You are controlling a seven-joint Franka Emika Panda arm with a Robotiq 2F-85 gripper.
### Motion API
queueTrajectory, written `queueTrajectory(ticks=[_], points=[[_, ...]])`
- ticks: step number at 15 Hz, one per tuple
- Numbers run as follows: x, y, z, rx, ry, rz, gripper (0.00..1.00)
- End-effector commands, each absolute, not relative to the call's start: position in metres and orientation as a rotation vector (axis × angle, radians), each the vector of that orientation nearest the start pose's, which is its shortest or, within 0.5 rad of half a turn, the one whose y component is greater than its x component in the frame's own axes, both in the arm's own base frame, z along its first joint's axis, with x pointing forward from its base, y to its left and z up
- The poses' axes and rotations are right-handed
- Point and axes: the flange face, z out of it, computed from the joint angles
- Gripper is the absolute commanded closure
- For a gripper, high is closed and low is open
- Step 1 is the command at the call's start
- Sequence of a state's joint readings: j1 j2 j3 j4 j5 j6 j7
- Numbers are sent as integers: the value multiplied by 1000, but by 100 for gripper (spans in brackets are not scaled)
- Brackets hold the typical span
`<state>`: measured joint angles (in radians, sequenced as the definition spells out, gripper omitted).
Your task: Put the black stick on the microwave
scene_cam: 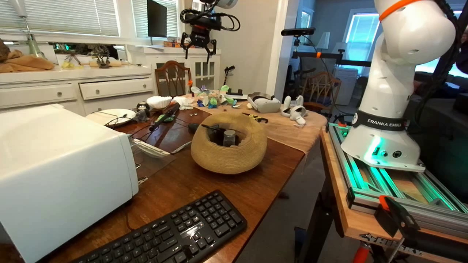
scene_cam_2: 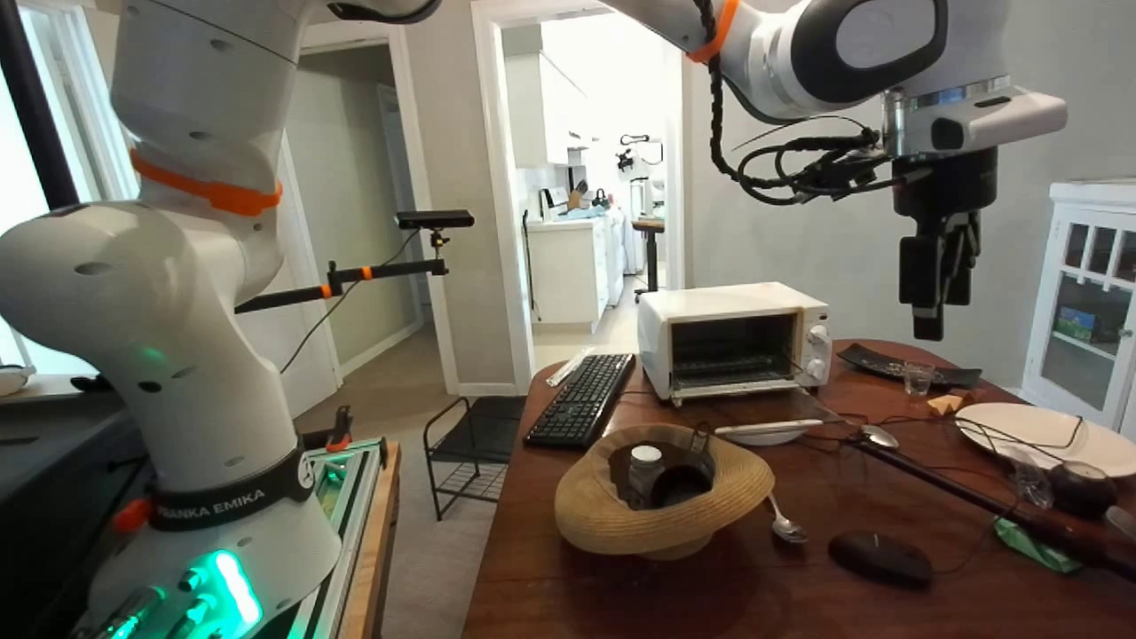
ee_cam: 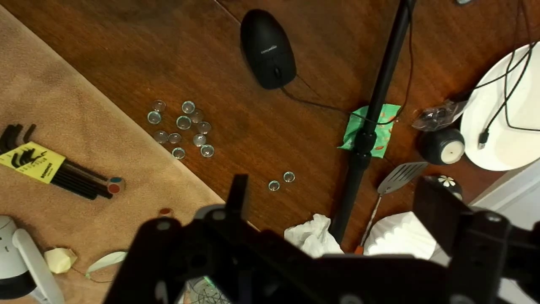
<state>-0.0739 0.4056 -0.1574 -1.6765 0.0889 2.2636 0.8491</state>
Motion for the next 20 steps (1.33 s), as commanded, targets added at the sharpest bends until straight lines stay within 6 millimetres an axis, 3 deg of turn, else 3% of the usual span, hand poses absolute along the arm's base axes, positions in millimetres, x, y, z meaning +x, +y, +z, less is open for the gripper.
queueTrajectory(ticks=[1, 5, 8, 11, 16, 20], points=[[671, -145, 370, -2575, 1620, -289, 0], [693, -158, 317, -2515, 1565, -274, 0], [726, -165, 277, -2504, 1510, -266, 0], [754, -154, 247, -2511, 1450, -244, 0], [786, -113, 203, -2541, 1365, -139, 0], [802, -122, 189, -2528, 1485, -209, 0]])
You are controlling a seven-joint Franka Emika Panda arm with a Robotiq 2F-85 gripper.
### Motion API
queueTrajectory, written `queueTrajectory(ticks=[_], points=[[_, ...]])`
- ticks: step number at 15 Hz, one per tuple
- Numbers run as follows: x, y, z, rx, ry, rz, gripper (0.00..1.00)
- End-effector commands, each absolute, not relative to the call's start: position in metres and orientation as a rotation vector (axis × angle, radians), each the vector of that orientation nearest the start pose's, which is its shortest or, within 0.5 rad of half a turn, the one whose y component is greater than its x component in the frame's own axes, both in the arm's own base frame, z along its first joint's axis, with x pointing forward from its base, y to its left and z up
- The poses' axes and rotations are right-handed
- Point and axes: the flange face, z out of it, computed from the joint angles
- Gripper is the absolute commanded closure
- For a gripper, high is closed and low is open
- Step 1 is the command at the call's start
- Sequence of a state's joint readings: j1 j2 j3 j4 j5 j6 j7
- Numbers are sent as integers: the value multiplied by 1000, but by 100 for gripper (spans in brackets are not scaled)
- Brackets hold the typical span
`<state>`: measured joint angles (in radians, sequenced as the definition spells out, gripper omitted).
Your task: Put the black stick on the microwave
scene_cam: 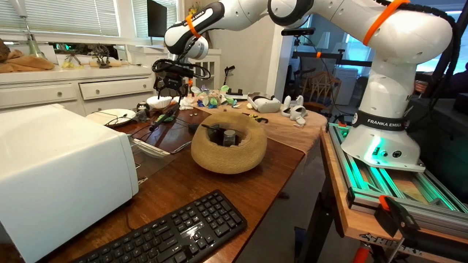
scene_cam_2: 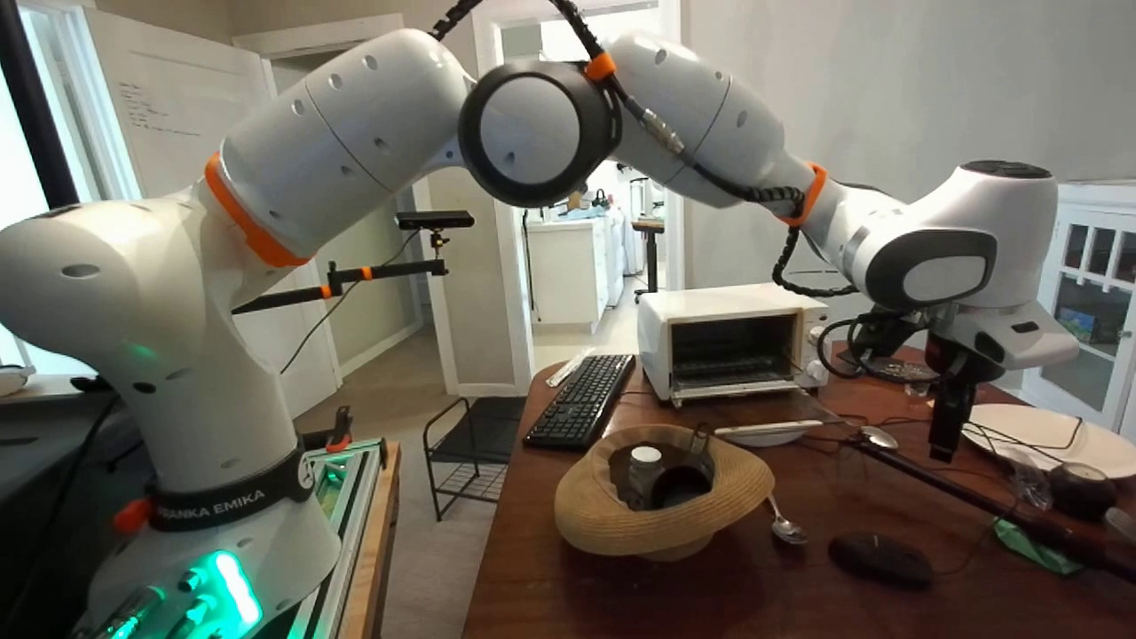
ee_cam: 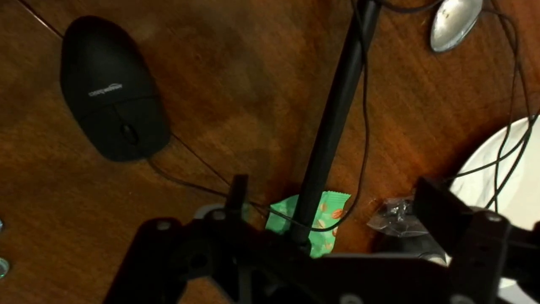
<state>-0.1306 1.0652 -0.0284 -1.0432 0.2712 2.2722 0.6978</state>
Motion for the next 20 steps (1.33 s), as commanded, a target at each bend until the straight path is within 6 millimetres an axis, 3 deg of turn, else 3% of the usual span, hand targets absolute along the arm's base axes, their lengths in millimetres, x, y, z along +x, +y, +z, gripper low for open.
queueTrajectory(ticks=[1, 2, 6, 8, 11, 15, 20], points=[[804, -127, 189, -2529, 1518, -222, 0], [794, -123, 192, -2532, 1455, -194, 0], [795, -126, 191, -2530, 1461, -203, 0], [803, -141, 181, -2496, 1600, -376, 0], [811, -159, 172, -2480, 1670, -574, 0], [815, -160, 149, -2513, 1729, -721, 0], [814, -154, 123, -2483, 1768, -761, 0]])
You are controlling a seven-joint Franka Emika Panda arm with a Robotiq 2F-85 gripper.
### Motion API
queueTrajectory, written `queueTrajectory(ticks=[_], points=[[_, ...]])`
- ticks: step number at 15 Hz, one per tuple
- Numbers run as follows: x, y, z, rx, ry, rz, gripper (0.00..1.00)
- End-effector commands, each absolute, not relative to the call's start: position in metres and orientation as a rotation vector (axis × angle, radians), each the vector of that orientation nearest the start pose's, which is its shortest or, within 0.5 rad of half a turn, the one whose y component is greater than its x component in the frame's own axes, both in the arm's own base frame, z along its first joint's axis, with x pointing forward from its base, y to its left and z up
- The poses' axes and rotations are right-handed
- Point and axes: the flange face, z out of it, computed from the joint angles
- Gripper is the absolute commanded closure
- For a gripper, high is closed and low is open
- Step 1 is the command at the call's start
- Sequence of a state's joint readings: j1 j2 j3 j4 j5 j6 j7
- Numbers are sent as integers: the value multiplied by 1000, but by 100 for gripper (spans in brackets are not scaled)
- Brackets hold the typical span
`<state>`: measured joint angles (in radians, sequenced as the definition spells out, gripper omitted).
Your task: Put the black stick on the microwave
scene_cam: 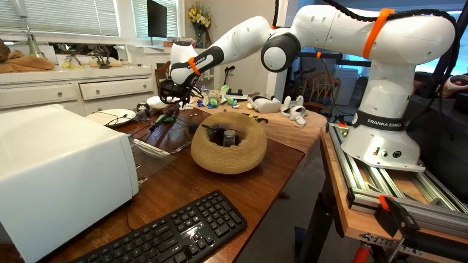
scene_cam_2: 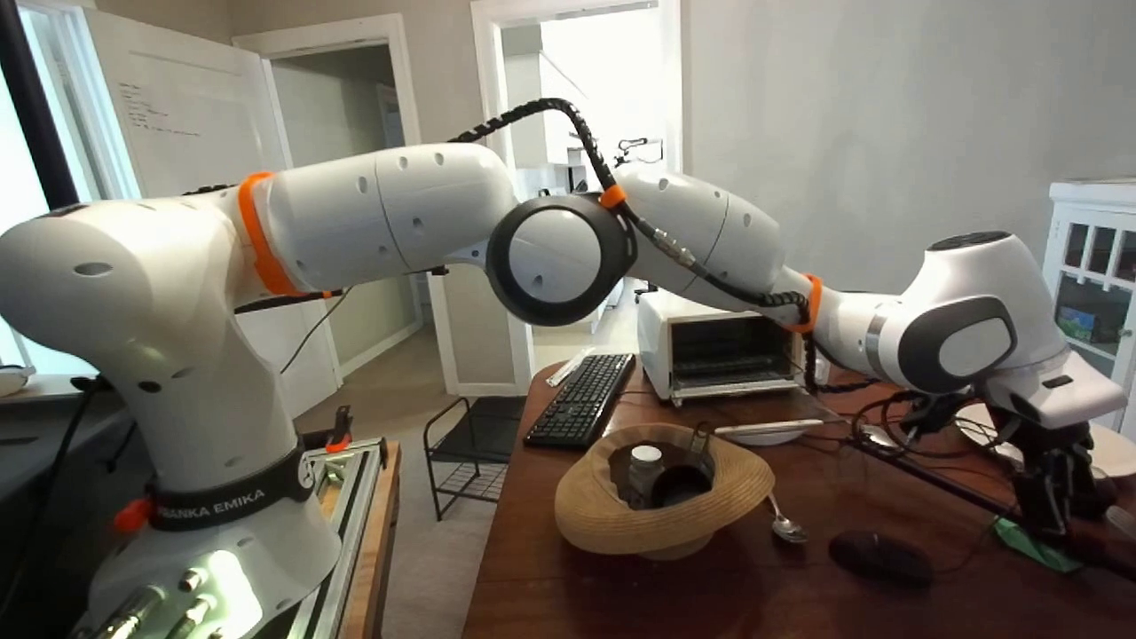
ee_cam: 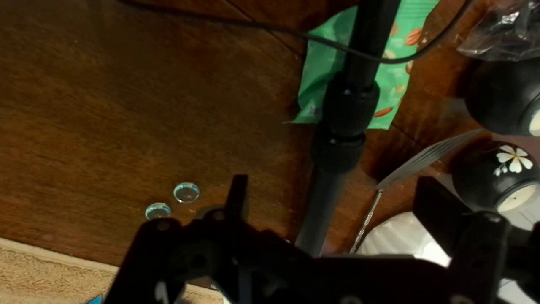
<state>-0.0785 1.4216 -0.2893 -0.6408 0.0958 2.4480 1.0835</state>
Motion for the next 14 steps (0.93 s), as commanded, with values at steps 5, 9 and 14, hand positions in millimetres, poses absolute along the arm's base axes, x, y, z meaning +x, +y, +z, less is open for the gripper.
queueTrajectory(ticks=[5, 9, 14], points=[[810, -153, 111, -2490, 1783, -734, 0], [809, -151, 109, -2493, 1781, -718, 14], [806, -148, 99, -2515, 1775, -682, 44]])
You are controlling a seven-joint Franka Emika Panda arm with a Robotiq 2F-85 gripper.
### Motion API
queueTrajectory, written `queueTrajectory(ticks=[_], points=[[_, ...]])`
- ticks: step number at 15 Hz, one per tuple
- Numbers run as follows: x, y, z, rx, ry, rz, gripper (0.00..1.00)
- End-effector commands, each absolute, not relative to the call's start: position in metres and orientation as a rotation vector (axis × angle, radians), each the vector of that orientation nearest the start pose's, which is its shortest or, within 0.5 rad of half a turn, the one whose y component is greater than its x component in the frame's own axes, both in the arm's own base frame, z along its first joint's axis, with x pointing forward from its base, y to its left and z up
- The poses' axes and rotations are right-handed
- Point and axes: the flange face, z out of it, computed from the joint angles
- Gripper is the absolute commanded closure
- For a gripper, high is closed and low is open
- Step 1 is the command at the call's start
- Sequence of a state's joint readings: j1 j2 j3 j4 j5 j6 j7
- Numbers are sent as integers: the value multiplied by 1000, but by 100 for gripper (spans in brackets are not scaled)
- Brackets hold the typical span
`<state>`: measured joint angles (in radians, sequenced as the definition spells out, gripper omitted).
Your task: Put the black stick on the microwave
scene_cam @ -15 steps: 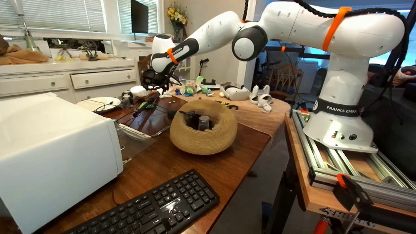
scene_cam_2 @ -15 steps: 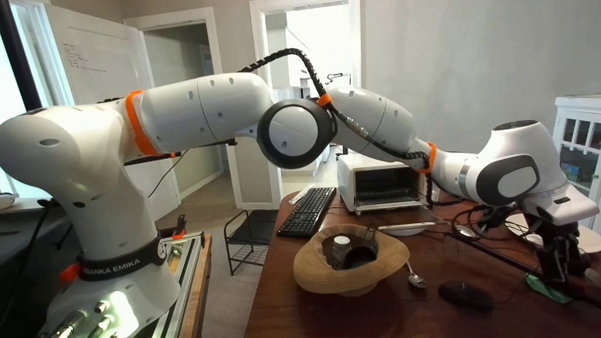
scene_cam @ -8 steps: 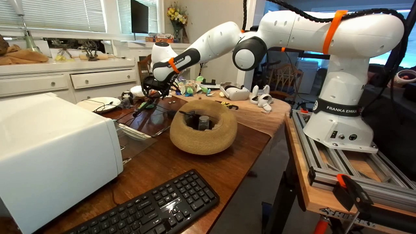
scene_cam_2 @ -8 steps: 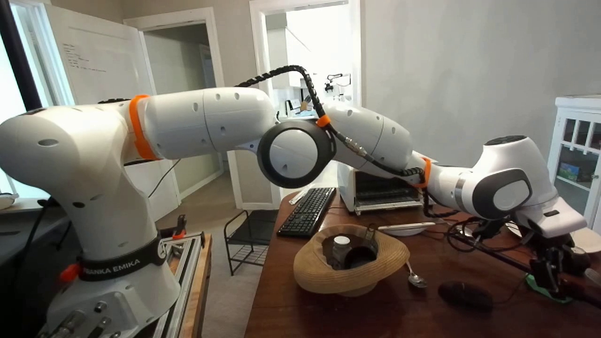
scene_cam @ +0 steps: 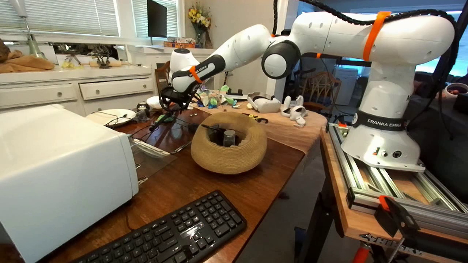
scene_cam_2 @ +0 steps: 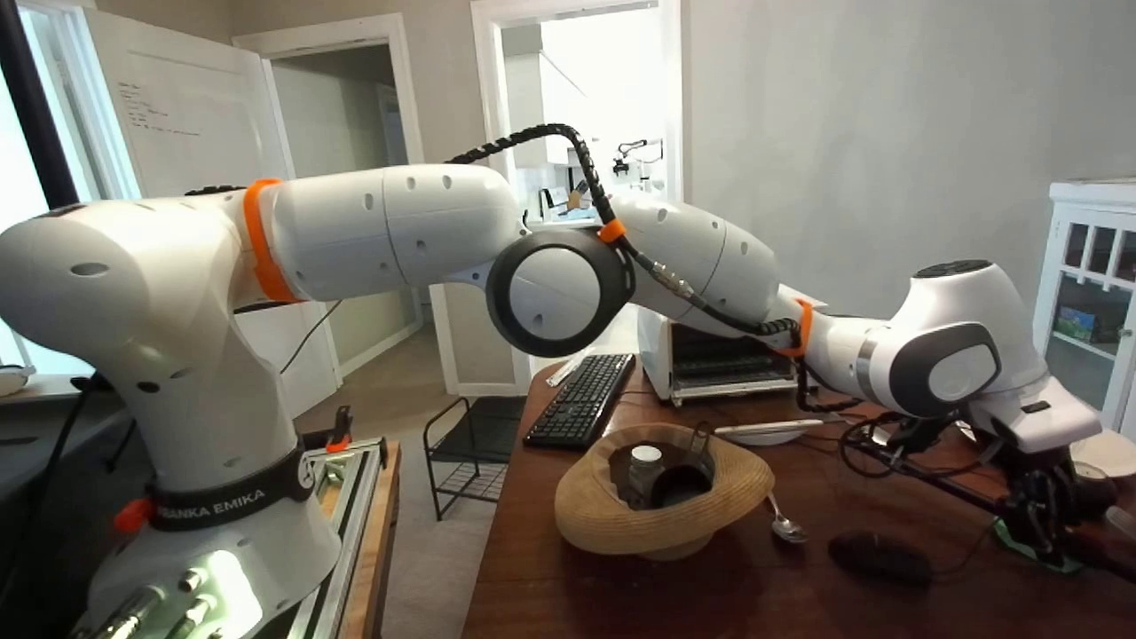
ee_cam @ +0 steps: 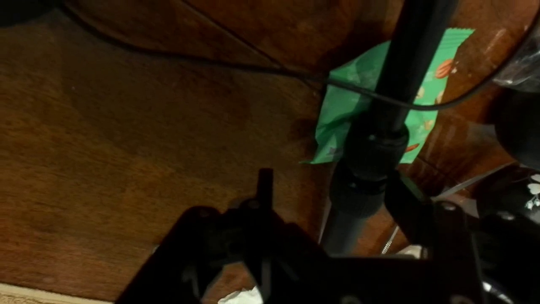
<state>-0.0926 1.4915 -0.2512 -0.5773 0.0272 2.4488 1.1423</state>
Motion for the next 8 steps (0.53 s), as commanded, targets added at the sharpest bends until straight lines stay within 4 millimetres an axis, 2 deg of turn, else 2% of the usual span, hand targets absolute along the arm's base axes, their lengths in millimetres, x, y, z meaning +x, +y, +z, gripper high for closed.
queueTrajectory(ticks=[1, 3, 4, 6, 7, 8], points=[[806, -147, 99, -2517, 1768, -682, 34], [807, -144, 99, -2529, 1752, -687, 27], [807, -142, 99, -2534, 1748, -685, 36], [807, -141, 98, -2546, 1743, -686, 28], [807, -140, 99, -2544, 1743, -686, 48], [807, -142, 99, -2535, 1750, -674, 56]])
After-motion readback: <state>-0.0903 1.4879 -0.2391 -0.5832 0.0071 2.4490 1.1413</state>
